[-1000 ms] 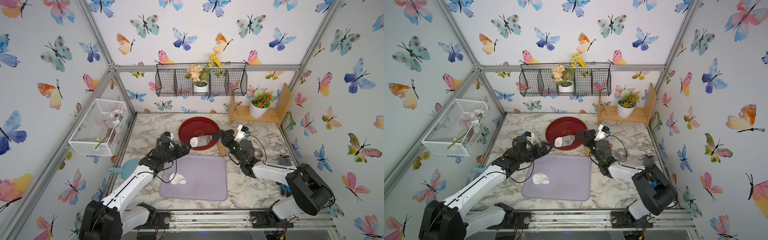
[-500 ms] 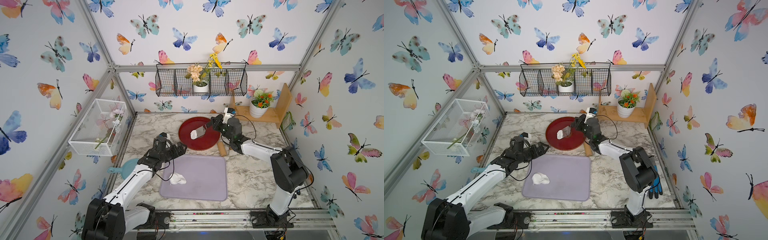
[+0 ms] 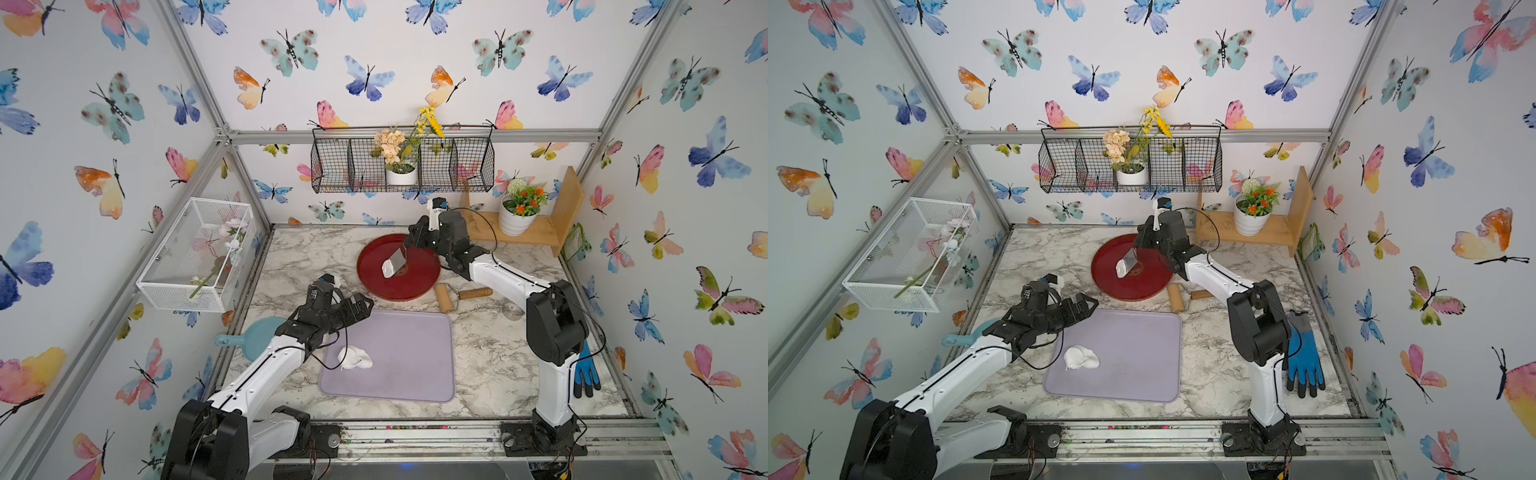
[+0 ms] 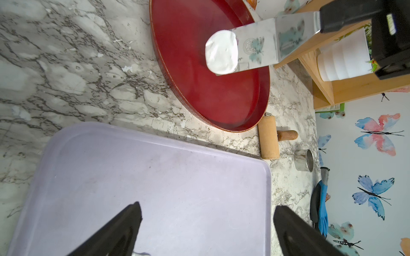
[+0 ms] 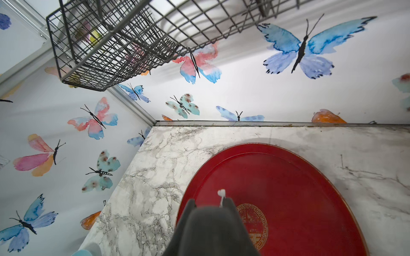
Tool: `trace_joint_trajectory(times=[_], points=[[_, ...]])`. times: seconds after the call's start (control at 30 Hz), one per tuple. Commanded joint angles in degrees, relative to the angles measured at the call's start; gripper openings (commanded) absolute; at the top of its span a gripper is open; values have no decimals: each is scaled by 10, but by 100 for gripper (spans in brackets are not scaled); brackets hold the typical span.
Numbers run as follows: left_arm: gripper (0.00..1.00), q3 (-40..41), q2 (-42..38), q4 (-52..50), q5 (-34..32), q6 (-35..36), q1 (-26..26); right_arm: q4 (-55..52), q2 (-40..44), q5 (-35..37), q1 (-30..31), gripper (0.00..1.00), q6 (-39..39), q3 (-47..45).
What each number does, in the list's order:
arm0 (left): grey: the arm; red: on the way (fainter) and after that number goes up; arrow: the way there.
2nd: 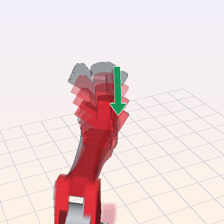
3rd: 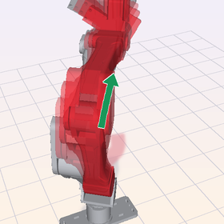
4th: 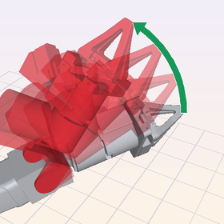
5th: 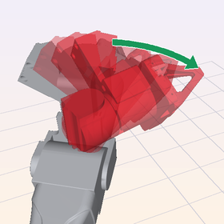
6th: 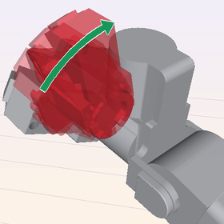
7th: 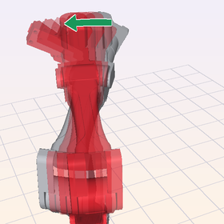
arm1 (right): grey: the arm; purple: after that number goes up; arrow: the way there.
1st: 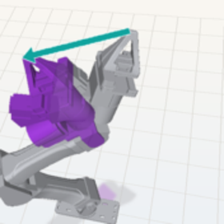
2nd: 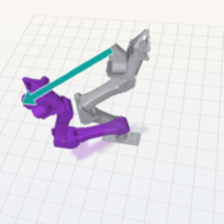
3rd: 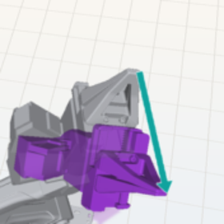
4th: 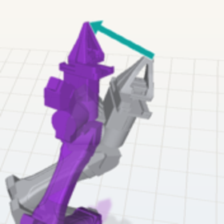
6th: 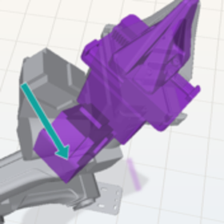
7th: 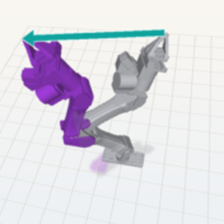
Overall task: Roll out the dumpling wrappers from the dough
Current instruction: Place the dumpling wrapper on the work surface.
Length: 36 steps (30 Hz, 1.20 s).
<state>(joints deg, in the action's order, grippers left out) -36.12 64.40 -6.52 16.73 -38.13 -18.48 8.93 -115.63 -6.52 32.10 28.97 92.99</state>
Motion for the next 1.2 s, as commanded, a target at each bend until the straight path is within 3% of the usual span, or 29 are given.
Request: trace_joint_trajectory(times=[0.0,0.4,1.17], points=[[99,10,-18,2,18,5,2,-44,-10,-23,-4,2,-31,43],[99,24,-24,8,23,2,2,-104,-53,-38,-4,2,-51,110],[99,43,-25,18,26,-4,2,-212,-80,16,-3,2,-161,180]])
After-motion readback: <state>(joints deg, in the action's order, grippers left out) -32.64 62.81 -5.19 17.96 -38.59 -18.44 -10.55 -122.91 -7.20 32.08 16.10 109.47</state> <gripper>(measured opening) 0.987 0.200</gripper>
